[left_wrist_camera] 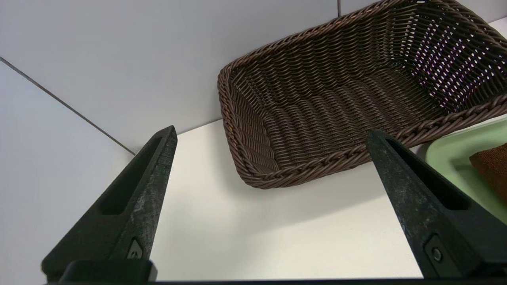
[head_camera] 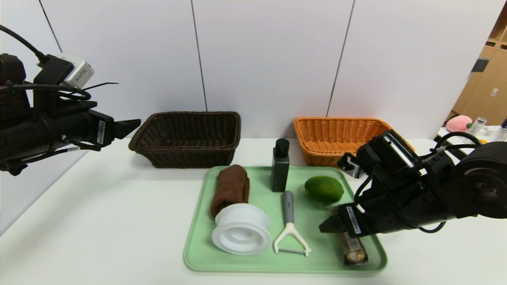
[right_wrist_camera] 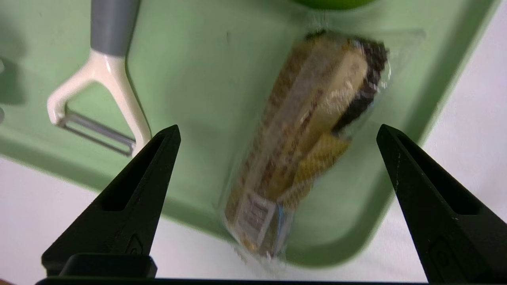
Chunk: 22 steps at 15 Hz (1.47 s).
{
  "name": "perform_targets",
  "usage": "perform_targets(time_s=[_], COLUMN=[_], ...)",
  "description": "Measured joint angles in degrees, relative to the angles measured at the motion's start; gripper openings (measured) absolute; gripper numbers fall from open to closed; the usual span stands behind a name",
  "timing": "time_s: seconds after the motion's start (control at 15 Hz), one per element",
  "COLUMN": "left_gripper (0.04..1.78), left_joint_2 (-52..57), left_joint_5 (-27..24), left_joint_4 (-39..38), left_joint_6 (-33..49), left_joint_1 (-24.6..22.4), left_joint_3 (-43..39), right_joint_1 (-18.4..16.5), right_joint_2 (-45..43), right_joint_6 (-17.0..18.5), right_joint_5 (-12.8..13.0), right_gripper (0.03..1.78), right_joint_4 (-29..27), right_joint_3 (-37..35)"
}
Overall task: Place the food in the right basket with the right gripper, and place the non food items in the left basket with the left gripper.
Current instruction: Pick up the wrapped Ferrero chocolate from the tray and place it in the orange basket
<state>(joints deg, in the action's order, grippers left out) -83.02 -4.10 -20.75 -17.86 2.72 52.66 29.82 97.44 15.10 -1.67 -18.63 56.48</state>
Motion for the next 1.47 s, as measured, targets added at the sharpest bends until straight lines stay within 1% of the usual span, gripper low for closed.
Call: perform_targets(time_s=[0.07,0.27,0.33,0.47,0.53,0.8,0.87,1.07,1.2,1.33,1.47], left_gripper=[1.69,1.69,1.69,1.69,1.69,1.69,1.69,1.69,1.69,1.69,1.69], left_joint_2=[0.02,0.38,0.5,0.74,0.79,0.88,0.88,1.27,1.6,2.04,2.23], left_joint_5=[-0.01,0.0,-0.04,-0.11,-0.11,-0.11,-0.11,-0.26,-0.22,-0.26,-0.41], left_joint_4=[-0.02,-0.89,-1.22,-2.01,-2.23,-2.36,-2.36,-2.38,-2.4,-2.4,-2.29], left_joint_6=[0.02,-0.35,-0.39,-0.44,-0.41,-0.44,-0.5,-0.44,-0.2,-0.18,-0.18], left_joint_1=[0.02,0.0,0.0,0.0,0.0,0.0,0.0,0.0,-0.05,-0.07,-0.07], left_joint_3=[-0.07,-0.16,-0.16,-0.13,-0.13,-0.02,0.0,0.32,0.45,0.54,1.24], right_joint_1=[-0.02,0.0,0.02,0.06,0.11,0.11,0.17,0.39,0.91,2.15,3.75], right_joint_2=[0.41,0.96,1.01,1.04,1.01,0.9,0.74,-0.44,-2.99,-7.5,-13.54], right_joint_6=[0.0,-0.28,-0.37,-0.5,-0.5,-0.56,-0.63,-0.83,-0.89,-0.98,-2.07], right_joint_5=[0.02,0.11,0.11,0.16,0.18,0.46,0.51,0.33,0.22,0.2,0.0], right_gripper=[1.71,1.71,1.64,1.3,1.16,0.71,0.18,0.17,0.17,0.17,0.17], right_joint_4=[1.99,3.11,3.23,3.19,3.19,3.08,3.15,3.45,3.85,4.6,5.18], right_joint_3=[-0.63,-2.18,-2.51,-2.86,-2.99,-3.18,-3.36,-4.45,-5.11,-5.55,-6.1])
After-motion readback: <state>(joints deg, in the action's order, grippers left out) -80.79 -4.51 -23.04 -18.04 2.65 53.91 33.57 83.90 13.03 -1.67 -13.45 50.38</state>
